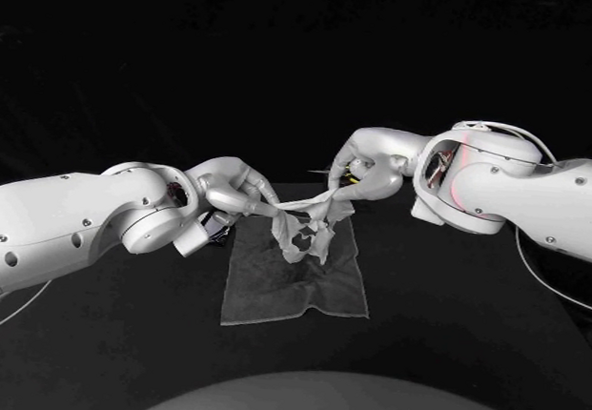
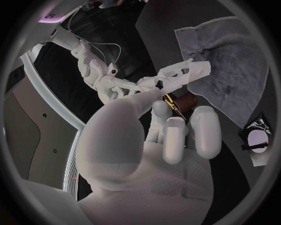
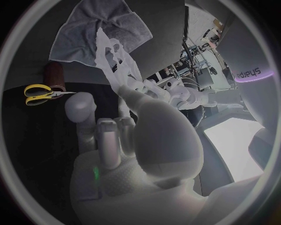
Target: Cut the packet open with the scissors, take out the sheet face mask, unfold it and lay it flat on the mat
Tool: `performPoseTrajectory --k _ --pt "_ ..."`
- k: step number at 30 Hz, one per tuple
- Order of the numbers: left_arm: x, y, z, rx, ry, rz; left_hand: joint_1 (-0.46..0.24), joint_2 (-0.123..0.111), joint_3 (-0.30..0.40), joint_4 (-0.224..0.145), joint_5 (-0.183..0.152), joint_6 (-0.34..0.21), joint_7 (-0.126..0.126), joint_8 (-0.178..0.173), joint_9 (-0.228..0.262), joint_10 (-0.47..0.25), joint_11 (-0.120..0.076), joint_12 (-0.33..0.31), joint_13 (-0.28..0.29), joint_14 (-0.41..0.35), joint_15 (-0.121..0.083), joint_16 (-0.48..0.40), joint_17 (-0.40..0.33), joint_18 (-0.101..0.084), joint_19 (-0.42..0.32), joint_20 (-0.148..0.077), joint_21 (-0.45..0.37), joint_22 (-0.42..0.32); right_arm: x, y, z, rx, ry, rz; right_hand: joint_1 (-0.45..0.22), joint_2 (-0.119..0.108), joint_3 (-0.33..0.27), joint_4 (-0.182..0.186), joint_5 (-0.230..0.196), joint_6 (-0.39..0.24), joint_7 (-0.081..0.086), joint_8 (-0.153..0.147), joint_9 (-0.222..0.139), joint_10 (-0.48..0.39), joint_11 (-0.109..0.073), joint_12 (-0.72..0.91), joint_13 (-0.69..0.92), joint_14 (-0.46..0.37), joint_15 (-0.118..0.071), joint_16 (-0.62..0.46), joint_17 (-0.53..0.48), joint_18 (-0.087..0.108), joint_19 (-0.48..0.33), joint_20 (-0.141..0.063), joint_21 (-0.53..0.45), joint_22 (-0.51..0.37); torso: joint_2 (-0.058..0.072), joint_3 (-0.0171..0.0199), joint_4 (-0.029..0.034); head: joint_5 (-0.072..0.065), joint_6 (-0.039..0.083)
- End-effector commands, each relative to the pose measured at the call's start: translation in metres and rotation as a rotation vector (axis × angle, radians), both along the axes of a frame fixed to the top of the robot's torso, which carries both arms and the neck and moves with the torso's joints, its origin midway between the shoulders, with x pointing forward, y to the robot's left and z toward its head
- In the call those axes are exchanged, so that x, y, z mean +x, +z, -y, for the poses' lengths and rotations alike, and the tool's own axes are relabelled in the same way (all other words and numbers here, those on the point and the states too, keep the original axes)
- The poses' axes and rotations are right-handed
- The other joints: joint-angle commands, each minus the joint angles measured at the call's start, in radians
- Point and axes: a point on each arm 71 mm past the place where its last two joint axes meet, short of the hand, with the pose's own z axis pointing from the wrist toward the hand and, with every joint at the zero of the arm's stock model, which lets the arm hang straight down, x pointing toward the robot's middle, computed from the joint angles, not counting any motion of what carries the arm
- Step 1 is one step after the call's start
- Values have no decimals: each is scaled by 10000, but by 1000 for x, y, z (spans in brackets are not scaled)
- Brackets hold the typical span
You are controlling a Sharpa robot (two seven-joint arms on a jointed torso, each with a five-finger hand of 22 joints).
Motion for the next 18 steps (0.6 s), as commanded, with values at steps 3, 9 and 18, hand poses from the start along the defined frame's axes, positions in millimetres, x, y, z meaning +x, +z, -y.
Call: performPoseTrajectory --k 3,9,18 --pt "-21 -2 7 -633 -607 -559 -39 20 54 -8 50 68 -38 80 188 63 -9 61 17 1043 -98 40 2628 -90 19 -41 49 876 -16 -6 3 -471 120 -136 -90 9 82 -17 24 84 -25 76 96 807 -83 36 2132 1063 -54 58 2626 21 101 -5 54 1063 -82 18 12 53 -1" --pt "-42 -19 11 -691 -624 -1230 -62 16 64 -1 50 67 -43 94 193 84 -13 60 21 1043 -101 40 2628 -98 37 -46 76 900 -31 -15 7 -632 235 -500 -115 -11 93 -21 24 86 -29 81 93 806 -86 31 2129 1063 -56 58 2626 22 102 -7 49 1061 -237 31 15 113 -1" --pt "-74 -58 18 -948 -221 -2485 -89 12 79 8 50 59 -48 110 200 86 -17 35 -15 1043 -106 40 2628 -93 31 -52 64 889 -43 -28 4 -1047 496 -1220 -135 -25 103 -24 24 87 -32 86 90 804 -89 23 2123 1063 -58 58 2626 19 108 -9 68 1064 -297 7 19 155 -1"
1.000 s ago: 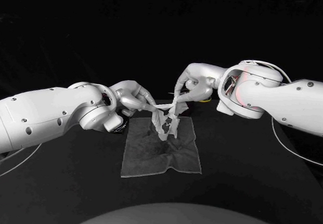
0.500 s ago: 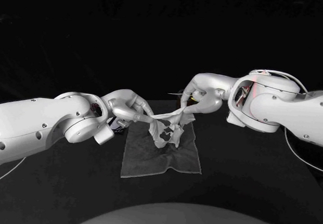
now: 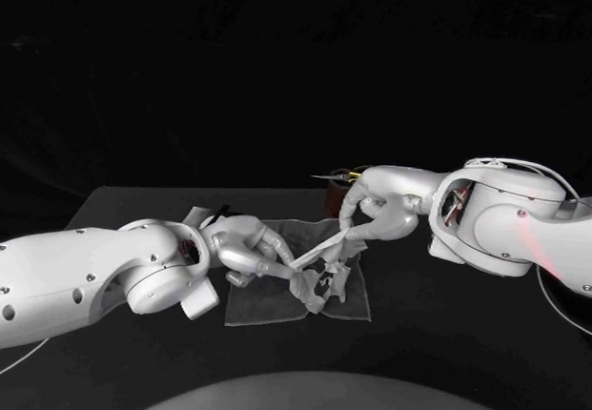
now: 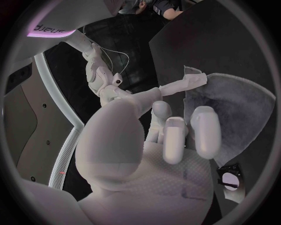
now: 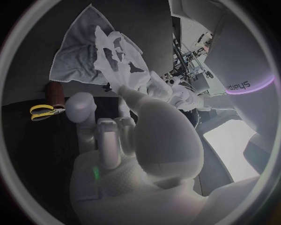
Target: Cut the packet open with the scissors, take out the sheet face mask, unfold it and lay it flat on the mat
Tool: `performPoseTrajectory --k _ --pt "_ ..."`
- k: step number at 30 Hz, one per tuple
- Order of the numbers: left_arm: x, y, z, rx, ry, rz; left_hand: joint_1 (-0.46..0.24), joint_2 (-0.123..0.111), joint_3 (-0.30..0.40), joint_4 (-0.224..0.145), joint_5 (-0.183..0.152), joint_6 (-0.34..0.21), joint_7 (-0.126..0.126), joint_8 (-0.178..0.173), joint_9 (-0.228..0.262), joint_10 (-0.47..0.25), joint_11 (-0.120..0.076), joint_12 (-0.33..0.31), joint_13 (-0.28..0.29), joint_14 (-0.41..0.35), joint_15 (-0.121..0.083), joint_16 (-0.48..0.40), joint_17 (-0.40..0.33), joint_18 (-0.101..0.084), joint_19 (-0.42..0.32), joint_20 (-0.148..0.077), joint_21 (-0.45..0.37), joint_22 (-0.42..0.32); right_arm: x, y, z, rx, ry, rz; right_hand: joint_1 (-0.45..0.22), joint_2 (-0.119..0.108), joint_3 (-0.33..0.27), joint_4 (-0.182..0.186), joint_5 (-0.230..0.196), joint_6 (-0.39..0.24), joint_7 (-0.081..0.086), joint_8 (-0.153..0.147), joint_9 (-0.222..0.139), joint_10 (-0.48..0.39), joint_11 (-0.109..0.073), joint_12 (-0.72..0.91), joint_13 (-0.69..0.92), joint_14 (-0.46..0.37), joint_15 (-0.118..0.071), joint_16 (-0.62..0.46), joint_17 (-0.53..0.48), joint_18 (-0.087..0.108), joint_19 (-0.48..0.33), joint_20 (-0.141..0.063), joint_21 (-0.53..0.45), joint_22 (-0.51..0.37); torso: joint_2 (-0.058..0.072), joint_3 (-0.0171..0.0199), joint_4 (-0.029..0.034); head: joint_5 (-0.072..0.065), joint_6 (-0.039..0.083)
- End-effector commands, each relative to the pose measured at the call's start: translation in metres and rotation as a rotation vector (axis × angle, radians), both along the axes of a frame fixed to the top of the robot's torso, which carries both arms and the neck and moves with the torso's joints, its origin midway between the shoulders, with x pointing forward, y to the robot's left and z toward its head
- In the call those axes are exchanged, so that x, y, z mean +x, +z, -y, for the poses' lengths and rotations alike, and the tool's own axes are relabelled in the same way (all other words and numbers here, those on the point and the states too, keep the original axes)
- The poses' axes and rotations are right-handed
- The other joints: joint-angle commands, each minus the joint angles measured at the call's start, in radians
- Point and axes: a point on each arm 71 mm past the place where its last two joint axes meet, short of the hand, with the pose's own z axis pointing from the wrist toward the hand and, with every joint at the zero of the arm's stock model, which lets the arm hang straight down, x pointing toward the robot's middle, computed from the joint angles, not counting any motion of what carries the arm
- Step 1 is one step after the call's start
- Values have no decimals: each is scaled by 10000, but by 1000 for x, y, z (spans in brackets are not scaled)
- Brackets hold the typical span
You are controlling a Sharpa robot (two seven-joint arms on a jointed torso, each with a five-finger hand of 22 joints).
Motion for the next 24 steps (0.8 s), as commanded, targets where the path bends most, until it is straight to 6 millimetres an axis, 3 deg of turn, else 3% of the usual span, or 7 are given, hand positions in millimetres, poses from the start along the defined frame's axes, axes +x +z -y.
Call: performPoseTrajectory --k 1,6,14,19,24 --pt "-5 -9 2 -219 559 -437 -88 16 81 9 50 25 -10 107 201 44 18 -9 -41 1079 -70 66 2628 -92 28 -54 17 889 -1 -8 -3 -590 147 -372 -96 17 65 15 25 75 12 32 89 805 -89 26 2119 1065 -60 34 2633 34 73 27 69 1061 -13 -28 6 12 -1" --pt "-6 -28 0 158 1034 -718 -92 19 87 12 49 19 -9 108 202 44 18 -13 -44 1079 -70 66 2627 -90 25 -55 12 884 10 -28 -14 -707 38 -402 -102 15 70 15 25 74 12 33 88 802 -90 17 2112 1065 -60 34 2633 39 65 27 37 1054 49 -31 -15 73 -1" --pt "16 -57 -12 1060 1952 -811 -102 27 100 17 50 3 -8 112 204 29 19 -40 -82 1068 -72 56 2602 -80 3 -58 -22 854 42 -74 -33 -958 -457 -370 -104 21 109 1 26 65 10 33 82 787 -93 -29 2080 1065 -61 34 2633 47 52 25 -14 1043 196 -62 35 158 -1" --pt "31 -67 -22 1476 2492 -708 -106 29 105 19 50 -6 -7 113 204 25 20 -46 -90 1065 -72 53 2593 -78 -1 -59 -29 847 53 -97 -45 -1008 -584 -332 -108 25 141 -10 26 53 14 32 76 768 -93 -82 2042 1065 -62 34 2633 59 31 23 -96 1025 309 -104 12 173 -1" --pt "43 -72 -34 1946 2914 -675 -109 31 113 19 50 -16 -6 115 206 24 20 -51 -91 1058 -72 47 2576 -77 -3 -61 -32 845 67 -114 -54 -1108 -751 -126 -117 20 168 -21 26 36 19 29 70 760 -90 -106 2025 1065 -62 34 2633 73 7 22 -187 1005 359 -102 12 166 -1"
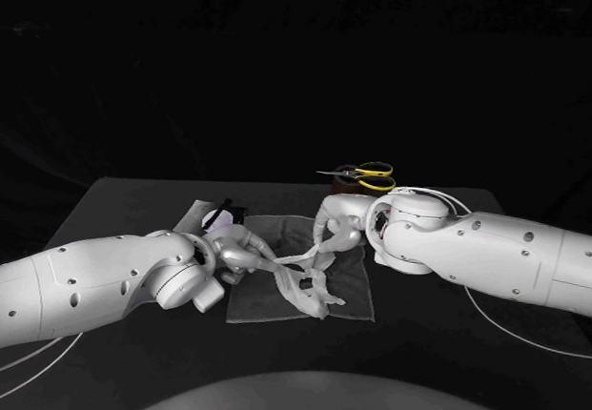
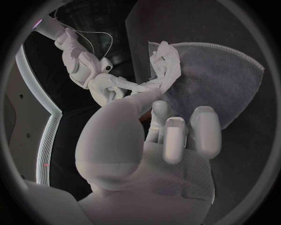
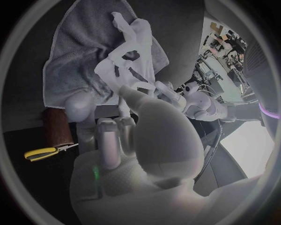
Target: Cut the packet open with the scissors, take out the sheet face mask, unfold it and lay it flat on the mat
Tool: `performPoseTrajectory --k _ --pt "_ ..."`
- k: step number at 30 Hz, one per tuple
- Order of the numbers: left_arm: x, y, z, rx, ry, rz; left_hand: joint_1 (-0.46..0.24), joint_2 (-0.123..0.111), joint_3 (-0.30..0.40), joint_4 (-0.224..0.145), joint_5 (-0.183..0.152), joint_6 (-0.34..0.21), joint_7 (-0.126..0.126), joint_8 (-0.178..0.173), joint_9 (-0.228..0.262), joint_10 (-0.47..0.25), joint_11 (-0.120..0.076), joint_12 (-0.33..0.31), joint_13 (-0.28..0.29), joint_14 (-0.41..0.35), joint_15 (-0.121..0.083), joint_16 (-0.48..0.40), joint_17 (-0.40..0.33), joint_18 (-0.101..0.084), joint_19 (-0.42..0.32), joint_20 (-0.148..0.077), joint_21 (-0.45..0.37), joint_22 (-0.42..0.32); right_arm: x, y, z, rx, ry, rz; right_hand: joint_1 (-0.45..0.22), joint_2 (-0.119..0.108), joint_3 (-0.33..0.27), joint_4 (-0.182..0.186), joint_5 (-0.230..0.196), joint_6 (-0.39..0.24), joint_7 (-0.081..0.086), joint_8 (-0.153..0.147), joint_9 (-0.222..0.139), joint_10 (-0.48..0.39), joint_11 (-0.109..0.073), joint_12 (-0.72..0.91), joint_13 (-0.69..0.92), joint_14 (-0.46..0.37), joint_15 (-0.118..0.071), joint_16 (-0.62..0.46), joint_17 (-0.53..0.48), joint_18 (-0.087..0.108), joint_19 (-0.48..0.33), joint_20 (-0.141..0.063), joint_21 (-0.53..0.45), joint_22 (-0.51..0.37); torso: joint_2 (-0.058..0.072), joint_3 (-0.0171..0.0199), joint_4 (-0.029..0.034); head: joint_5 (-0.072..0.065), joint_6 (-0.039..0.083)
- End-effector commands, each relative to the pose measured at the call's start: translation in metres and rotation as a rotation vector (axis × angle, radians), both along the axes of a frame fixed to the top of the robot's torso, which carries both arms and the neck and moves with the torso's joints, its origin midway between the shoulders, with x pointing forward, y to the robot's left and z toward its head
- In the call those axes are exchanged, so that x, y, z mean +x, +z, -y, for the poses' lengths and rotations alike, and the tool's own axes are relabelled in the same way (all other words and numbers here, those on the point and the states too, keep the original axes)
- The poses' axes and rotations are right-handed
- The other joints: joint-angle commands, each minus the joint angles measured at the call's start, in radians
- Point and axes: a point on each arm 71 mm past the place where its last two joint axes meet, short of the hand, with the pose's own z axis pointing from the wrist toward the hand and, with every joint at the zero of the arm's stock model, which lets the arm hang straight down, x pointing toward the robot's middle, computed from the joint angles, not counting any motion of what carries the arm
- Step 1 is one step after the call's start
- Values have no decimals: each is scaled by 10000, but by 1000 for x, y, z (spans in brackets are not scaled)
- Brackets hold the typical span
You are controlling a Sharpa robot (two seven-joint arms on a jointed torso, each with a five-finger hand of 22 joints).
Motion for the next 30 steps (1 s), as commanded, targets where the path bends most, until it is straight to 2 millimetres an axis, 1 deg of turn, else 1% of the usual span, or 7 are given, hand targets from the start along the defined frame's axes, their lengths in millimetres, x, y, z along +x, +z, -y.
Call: performPoseTrajectory --k 1,6,8,16,21,25,30 --pt "7 -2 -7 382 414 -48 -106 35 86 -10 69 20 26 56 206 26 17 -50 -6 1057 -72 17 2576 -77 -2 -61 -29 841 9 -4 -2 6 -116 673 -65 72 72 -5 46 41 4 60 0 723 -52 -48 2032 1077 -74 34 2629 133 9 22 -54 1002 77 -7 -1 -9 -1" --pt "14 -2 -14 619 656 -40 -104 42 102 -13 70 7 27 59 207 28 17 -52 -2 1054 -73 14 2568 -73 -10 -63 -42 830 18 -10 -6 76 -347 974 -67 71 78 -8 46 37 5 59 -1 720 -51 -55 2027 1077 -74 34 2629 132 11 21 -44 1004 115 -19 -14 -28 -1" --pt "17 -2 -16 692 707 -58 -104 42 102 -13 70 7 27 59 207 28 17 -52 -2 1054 -73 14 2568 -73 -10 -63 -42 830 22 -10 -8 145 -463 1173 -71 67 88 -13 46 31 7 58 -4 724 -50 -45 2034 1077 -74 34 2629 134 7 21 -62 1000 131 -18 -13 -31 -1" --pt "27 1 -17 906 828 4 -107 34 110 -20 69 -7 31 63 209 14 19 -71 -29 1055 -73 15 2569 -71 -15 -65 -50 823 34 -10 -12 64 -609 1648 -75 58 107 -26 46 23 10 58 -7 723 -48 -51 2030 1077 -74 34 2629 134 8 20 -59 1000 214 -22 -1 -20 -1" --pt "33 4 -17 993 915 126 -107 32 113 -23 69 -13 33 64 210 12 20 -74 -32 1056 -73 16 2573 -72 -12 -65 -46 827 40 -6 -12 -175 -594 1870 -75 53 119 -35 46 21 10 60 -8 729 -48 -35 2042 1077 -74 34 2629 133 9 20 -55 1000 275 -39 8 -24 -1" --pt "37 7 -14 1019 834 126 -107 30 117 -26 69 -18 35 65 211 7 21 -81 -43 1055 -73 15 2571 -72 -13 -66 -48 825 43 -1 -14 -315 -518 1935 -76 46 135 -47 46 23 11 64 -9 737 -48 -13 2058 1077 -73 34 2629 129 17 19 -31 1005 336 -63 -3 -36 -1" --pt "41 10 -12 1069 759 104 -104 25 122 -33 70 -26 38 67 212 1 22 -88 -51 1057 -73 17 2575 -72 -12 -67 -48 825 45 4 -17 -481 -383 1879 -77 44 139 -50 46 23 11 65 -10 739 -48 -9 2062 1077 -73 34 2629 129 17 19 -31 1005 373 -80 -11 -47 -1"
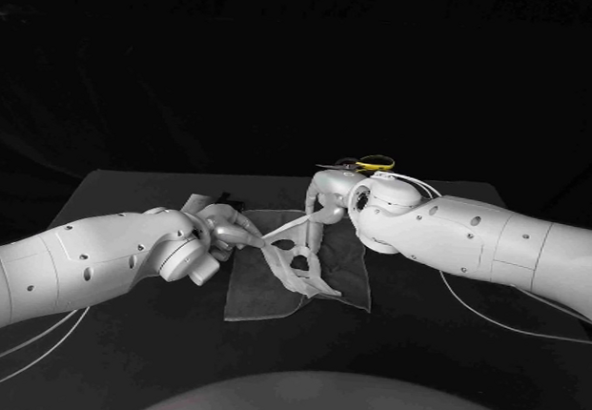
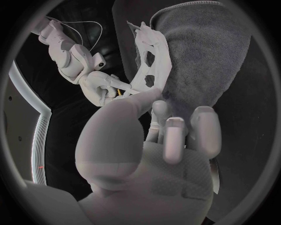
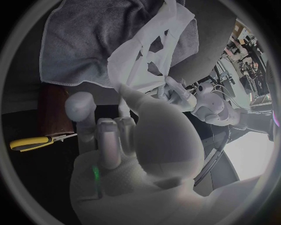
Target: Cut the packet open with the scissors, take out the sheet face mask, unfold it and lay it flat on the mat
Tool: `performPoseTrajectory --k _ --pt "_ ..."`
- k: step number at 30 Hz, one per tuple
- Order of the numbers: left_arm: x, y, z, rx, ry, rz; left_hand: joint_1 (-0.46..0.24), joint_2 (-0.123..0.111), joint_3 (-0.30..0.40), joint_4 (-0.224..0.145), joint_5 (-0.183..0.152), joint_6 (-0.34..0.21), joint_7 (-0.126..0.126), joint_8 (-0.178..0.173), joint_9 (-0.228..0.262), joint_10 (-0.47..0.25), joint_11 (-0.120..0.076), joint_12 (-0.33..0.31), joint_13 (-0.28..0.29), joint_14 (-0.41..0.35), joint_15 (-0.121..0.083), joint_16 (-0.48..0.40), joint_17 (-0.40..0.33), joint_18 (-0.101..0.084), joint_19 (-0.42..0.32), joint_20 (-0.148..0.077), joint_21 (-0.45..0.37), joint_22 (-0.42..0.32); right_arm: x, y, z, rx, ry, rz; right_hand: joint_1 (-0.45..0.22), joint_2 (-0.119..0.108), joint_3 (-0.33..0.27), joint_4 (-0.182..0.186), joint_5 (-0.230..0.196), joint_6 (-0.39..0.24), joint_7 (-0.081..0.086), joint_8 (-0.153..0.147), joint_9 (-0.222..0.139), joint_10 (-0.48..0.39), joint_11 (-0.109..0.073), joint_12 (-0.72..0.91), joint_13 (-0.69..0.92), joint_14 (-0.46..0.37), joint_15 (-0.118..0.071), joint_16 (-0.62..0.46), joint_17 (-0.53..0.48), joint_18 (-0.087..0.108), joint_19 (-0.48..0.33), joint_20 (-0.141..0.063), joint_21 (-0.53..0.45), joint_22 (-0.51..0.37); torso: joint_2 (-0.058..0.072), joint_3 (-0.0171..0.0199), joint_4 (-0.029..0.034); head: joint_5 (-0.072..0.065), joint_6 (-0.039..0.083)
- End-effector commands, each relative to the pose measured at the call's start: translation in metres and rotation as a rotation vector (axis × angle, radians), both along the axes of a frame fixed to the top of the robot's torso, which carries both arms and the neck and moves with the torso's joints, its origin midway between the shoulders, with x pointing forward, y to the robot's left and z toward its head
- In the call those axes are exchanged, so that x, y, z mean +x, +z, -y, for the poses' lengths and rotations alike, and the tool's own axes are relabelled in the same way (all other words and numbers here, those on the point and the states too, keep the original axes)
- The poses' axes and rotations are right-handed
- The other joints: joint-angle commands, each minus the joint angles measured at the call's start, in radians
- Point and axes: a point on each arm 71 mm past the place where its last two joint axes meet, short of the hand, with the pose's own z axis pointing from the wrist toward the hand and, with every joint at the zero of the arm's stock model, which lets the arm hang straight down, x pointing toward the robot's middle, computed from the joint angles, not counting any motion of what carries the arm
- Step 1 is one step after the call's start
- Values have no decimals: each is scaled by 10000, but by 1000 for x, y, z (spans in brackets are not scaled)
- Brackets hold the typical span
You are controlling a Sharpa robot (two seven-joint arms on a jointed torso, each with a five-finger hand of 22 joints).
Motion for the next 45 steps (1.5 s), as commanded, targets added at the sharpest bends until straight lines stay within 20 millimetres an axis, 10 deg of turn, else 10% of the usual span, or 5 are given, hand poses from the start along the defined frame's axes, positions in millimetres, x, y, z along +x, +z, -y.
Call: performPoseTrajectory --k 1,26,45 --pt "2 1 2 119 -168 -130 -6 37 43 -9 29 10 46 46 212 11 21 -43 9 1031 -48 19 2571 -69 -19 -68 -51 816 1 2 -3 -453 221 60 -52 68 68 -31 61 67 -17 55 11 739 -49 -8 2060 1045 -41 34 2635 136 18 17 22 1007 57 -18 -4 -13 -1" --pt "9 26 5 -663 -973 -35 5 23 93 -57 33 -14 61 68 222 26 31 -41 26 1027 -44 15 2562 -61 -34 -70 -78 791 -1 20 10 1427 -219 923 -101 50 148 -61 59 77 -12 76 3 735 -44 -31 2045 1045 -39 34 2635 139 17 16 -2 1000 36 -20 -23 33 -1" --pt "29 165 11 -2497 -2635 2167 30 5 143 -116 33 4 63 99 232 107 31 36 159 1047 -41 34 2612 -94 36 -69 27 886 -26 136 61 4988 883 321 -108 35 191 -94 59 60 -8 77 -4 741 -44 -18 2055 1045 -41 34 2635 140 14 16 -13 997 -402 85 -48 44 -1"
